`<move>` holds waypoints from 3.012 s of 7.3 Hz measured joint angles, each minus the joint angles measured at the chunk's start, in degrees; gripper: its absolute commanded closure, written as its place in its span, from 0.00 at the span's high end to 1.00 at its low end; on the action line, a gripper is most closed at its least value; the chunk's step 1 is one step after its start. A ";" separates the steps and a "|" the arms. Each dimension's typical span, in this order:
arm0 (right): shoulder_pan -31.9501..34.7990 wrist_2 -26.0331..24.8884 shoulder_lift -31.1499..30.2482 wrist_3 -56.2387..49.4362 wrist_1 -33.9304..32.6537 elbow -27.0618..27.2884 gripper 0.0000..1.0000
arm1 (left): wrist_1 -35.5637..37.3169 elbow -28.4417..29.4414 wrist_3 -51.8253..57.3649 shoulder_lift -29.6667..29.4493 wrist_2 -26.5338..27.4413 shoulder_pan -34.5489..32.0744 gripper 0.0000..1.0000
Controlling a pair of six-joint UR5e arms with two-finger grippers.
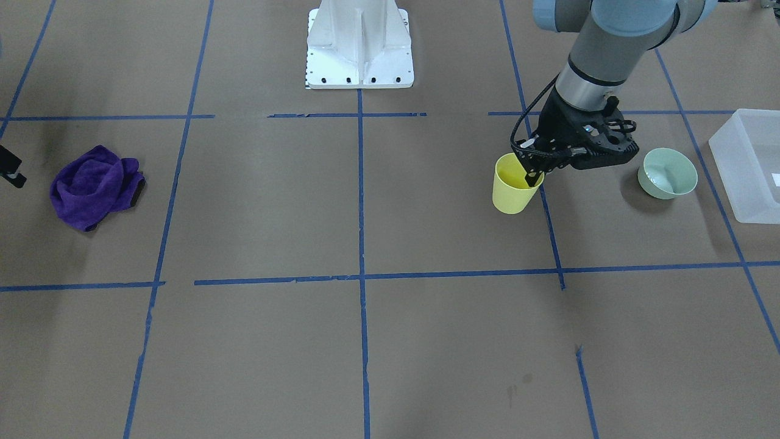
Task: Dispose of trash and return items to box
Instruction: 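Lift the yellow cup with the left gripper while the right gripper reaches the purple cloth, then carry the cup toward the clear bin while the right gripper lifts the purple cloth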
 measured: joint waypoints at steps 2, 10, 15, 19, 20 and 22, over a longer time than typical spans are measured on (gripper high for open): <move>-9.65 -6.73 -0.04 9.06 2.77 -0.08 1.00 | 2.10 0.03 8.63 0.30 -0.02 -4.88 0.00; -14.21 -9.14 2.06 9.60 2.57 -1.24 0.00 | 2.53 0.12 15.84 1.28 -0.02 -7.96 0.00; -9.70 -6.70 5.18 9.51 -10.51 11.17 0.00 | 2.24 3.40 43.62 10.66 -6.16 -23.33 0.00; 2.73 2.54 8.40 9.51 -15.11 16.73 0.00 | 1.66 13.79 66.00 20.70 -9.96 -42.40 0.00; 6.99 6.80 8.91 9.51 -15.43 17.06 0.00 | 1.46 17.76 67.94 21.84 -9.85 -44.57 0.00; 12.78 12.99 9.66 9.43 -17.43 18.25 0.00 | -3.26 23.60 67.41 25.11 -10.01 -45.64 0.00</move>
